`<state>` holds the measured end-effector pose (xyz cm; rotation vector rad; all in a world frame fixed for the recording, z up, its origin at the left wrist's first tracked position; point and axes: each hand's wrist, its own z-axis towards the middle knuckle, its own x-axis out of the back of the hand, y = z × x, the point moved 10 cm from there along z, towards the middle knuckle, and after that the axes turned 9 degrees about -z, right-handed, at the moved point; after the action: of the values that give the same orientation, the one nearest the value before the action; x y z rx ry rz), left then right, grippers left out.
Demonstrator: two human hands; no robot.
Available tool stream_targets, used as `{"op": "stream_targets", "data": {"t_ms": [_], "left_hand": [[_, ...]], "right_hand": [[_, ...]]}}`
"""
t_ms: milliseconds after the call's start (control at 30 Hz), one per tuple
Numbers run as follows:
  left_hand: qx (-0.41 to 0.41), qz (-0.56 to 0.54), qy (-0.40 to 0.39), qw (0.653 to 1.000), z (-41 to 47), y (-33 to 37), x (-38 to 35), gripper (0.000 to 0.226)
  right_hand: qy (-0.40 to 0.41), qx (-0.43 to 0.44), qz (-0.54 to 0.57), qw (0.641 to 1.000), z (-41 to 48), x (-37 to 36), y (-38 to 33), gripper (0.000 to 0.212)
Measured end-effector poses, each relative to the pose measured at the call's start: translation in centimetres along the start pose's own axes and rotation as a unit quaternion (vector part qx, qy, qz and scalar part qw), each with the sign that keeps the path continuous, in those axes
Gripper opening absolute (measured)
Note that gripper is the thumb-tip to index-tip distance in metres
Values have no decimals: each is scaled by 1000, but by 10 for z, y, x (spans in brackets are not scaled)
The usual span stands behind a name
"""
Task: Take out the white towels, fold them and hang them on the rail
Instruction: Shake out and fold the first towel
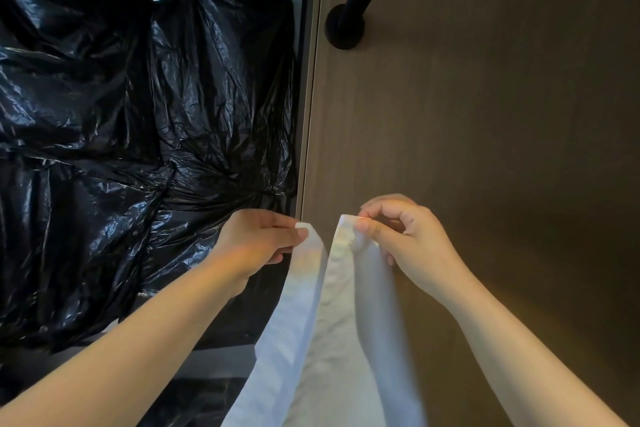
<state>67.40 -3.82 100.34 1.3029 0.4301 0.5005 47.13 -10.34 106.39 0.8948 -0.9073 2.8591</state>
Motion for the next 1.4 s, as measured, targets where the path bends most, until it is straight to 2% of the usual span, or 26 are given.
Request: {"op": "stream_targets", "data": {"t_ms": [167,267,400,767,900,1000,1100,1233,1400], "left_hand": [[43,-104,-43,993,-12,-5,-9,13],[23,-126,-75,989,-19,1,-19,14],[-3,-165,-103,981,-28,9,-29,13],[-46,-118,-109,986,-35,11,-33,14],[-87,-96,-71,989,-35,15,-28,13],[-115,-85,-47,989,-35,19,-26,11],[-143,-77,-19,986,-33,23,-20,11],[-142,-101,25,984,-18,28,-5,14],[-165,-88,68,980,8,45,20,21]], "right_hand": [[-40,-5,46,998,-5,-15,-6,14],[-50,-5,56,997,-6,-26,-10,14],[-21,-34,57,998,-6,-27,-2,15],[11,-58,90,994,-12,-32,9,17],[17,-50,93,994,-12,-33,8,16],[20,-17,52,998,-11,-28,1,17],[-3,18,-3,1000,-8,-24,-6,27],[-38,18,-18,999,-5,-21,1,44],[-58,15,-12,998,-8,-17,15,49]]}}
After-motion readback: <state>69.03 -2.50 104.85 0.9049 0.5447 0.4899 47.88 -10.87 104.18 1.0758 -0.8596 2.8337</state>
